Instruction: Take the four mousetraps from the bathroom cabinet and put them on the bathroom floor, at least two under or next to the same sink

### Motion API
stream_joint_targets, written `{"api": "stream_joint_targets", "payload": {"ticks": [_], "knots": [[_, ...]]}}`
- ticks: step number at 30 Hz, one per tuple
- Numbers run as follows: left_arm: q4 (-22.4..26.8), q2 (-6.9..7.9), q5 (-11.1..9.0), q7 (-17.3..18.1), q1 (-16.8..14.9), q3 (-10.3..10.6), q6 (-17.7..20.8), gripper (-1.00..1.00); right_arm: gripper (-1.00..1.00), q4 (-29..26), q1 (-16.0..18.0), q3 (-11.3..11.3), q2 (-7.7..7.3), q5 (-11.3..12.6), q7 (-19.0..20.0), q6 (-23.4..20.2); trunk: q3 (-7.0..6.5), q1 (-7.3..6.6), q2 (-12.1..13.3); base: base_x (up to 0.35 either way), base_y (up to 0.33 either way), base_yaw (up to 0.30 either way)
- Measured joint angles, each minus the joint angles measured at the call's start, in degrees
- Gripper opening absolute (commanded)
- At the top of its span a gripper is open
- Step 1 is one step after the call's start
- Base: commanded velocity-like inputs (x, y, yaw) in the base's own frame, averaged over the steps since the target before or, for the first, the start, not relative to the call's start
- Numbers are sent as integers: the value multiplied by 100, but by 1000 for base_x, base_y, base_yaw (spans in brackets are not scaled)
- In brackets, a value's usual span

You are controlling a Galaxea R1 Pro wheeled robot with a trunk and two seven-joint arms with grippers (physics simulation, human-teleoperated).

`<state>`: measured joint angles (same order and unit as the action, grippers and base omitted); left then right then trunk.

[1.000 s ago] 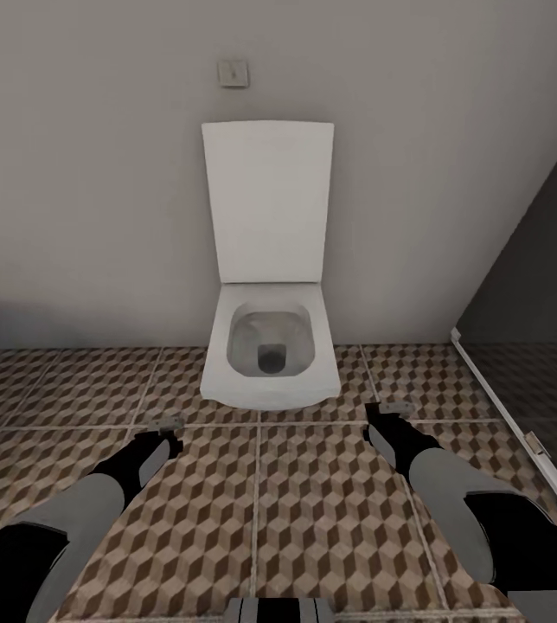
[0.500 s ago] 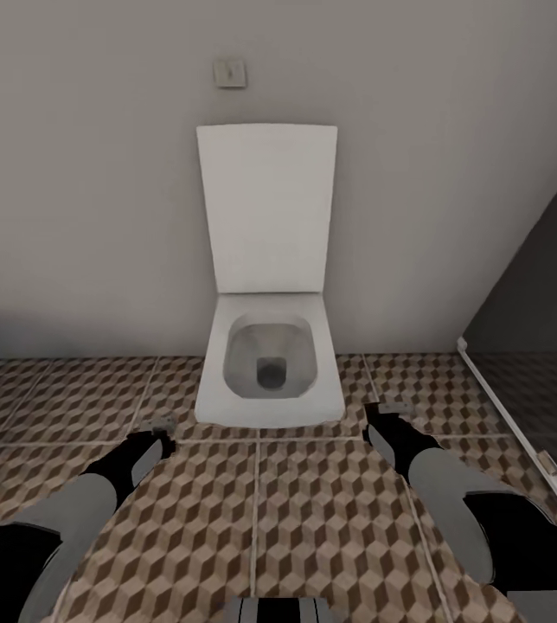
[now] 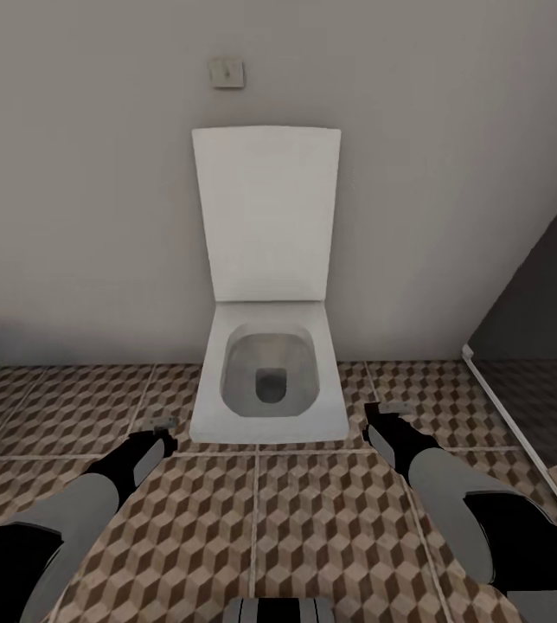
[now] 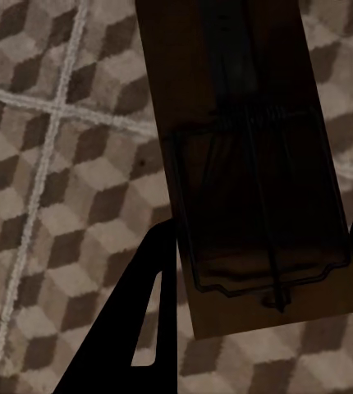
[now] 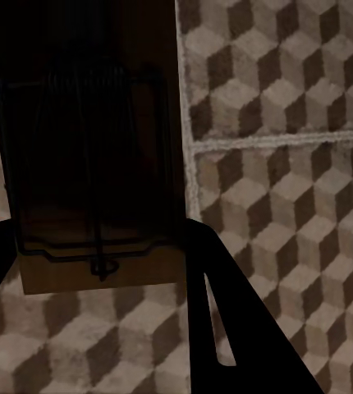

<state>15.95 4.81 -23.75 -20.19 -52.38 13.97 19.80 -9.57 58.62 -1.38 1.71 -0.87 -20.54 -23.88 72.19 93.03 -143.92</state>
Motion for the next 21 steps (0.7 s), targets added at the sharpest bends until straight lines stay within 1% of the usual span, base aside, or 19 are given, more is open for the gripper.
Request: {"api": "stream_joint_targets", "payload": {"ticks": [2,10,21], "knots": [[6,3,0,0,0,0,-2,-100,-100,0,0,-1,-2,0,0,0,0,0,0,2,0,0],[9,5,-2,-3,0,0,-18,-100,-100,0,0,-1,1,2,0,0,177,21,-10,0,0,0],[2,-6,-15,-2,0,-8,-19,-100,-100,0,0,0,-2,0,0,0,177,21,-11,0,0,0]]}}
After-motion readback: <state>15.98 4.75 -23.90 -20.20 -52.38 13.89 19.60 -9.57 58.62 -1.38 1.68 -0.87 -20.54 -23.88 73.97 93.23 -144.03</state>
